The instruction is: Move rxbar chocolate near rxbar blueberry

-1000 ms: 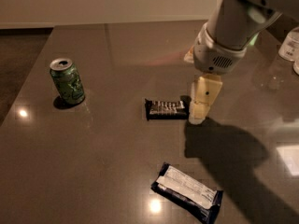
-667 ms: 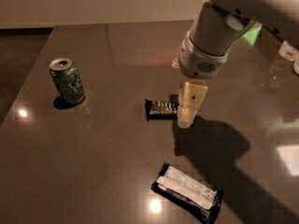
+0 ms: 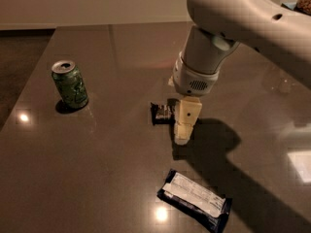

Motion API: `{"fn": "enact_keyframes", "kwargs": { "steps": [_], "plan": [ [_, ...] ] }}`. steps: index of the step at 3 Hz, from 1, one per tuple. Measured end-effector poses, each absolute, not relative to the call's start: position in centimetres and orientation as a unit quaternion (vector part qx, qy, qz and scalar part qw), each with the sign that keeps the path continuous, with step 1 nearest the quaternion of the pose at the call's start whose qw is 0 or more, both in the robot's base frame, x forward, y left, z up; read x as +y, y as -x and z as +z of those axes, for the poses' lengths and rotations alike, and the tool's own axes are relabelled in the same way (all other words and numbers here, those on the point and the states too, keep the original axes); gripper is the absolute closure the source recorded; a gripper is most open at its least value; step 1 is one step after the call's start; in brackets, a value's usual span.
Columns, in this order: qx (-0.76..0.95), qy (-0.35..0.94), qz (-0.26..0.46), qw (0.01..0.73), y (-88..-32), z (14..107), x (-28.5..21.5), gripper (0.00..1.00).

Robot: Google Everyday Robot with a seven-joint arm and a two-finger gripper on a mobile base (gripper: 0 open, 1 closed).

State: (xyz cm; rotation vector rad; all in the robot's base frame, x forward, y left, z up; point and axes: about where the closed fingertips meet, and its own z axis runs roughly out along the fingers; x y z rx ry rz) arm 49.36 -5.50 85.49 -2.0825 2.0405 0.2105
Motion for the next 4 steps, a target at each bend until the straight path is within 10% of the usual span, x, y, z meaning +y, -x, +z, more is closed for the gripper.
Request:
{"fn": "enact_keyframes", "kwargs": {
  "steps": [1,4],
  "plan": [
    [0.691,0.712,0.069,0.104,-49.5,84.2,-5.3,0.0],
    [0.69,0.714,0.078,0.089,-50.5,83.1,-5.3,0.65]
  ]
}}
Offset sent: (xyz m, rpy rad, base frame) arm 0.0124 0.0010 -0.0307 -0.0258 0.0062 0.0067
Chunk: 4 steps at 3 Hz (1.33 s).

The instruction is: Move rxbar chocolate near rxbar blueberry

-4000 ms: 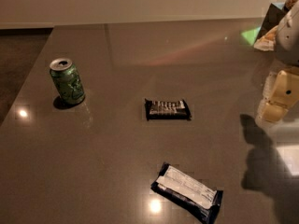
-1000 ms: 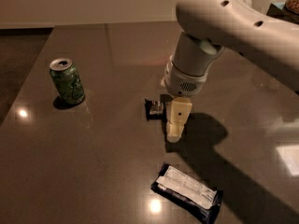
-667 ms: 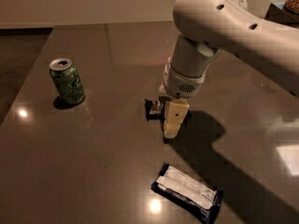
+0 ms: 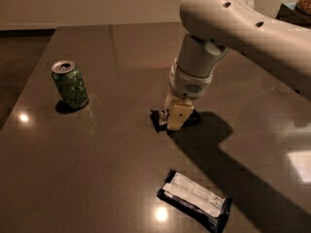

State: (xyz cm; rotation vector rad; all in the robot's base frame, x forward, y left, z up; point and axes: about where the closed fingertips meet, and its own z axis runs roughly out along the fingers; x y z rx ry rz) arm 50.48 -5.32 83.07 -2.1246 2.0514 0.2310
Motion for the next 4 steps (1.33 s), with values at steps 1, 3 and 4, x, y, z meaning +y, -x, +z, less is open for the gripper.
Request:
{"fn": "enact_keyframes", "kwargs": {
  "steps": [1,3,4],
  "plan": [
    [0.69,0.714,0.078,0.089,-50.5,83.4,-5.3,0.89],
    [0.692,0.713,0.08,0.084,-50.5,83.4,-5.8,1.0],
    [0.691,0.713,0.084,0.079,-49.5,84.4,-6.9,1.0]
  ]
}}
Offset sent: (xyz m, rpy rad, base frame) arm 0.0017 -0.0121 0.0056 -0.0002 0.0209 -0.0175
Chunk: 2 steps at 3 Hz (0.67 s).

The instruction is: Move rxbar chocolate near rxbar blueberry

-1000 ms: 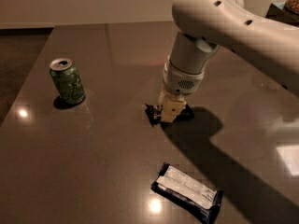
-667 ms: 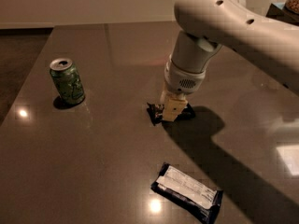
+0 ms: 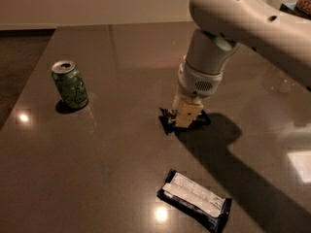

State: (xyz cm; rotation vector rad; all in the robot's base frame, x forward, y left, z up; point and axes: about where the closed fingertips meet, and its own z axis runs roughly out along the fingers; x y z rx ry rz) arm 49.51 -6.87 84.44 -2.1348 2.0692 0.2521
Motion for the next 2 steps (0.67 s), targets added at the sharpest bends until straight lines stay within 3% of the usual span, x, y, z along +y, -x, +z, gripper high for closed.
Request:
{"fn": "enact_keyframes", "kwargs": {
  "steps": [2],
  "plan": [
    [0.669,0.733,0.103,0.07,-43.2,87.9,-8.2,1.0]
  ]
}}
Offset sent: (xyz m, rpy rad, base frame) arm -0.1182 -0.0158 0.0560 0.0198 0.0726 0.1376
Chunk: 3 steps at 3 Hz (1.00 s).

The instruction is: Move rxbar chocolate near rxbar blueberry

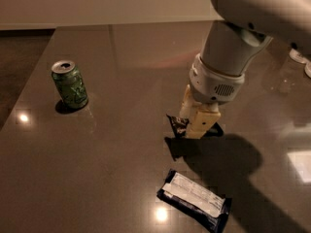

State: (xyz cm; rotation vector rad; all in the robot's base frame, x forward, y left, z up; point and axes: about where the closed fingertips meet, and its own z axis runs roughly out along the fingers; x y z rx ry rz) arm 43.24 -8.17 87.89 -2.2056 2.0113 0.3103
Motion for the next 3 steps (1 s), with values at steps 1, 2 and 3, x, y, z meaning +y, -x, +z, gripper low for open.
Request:
{"fn": "enact_keyframes", "kwargs": {
  "steps": [1,2,3],
  "plan": [
    [0.644,0.754,0.117,0.061,-39.0,89.0,-7.9,1.0],
    [0.627,0.768,0.12,0.054,-36.7,89.3,-7.7,0.81],
    [0.627,0.765,0.135,0.061,-35.7,89.7,-7.9,0.57]
  ]
}}
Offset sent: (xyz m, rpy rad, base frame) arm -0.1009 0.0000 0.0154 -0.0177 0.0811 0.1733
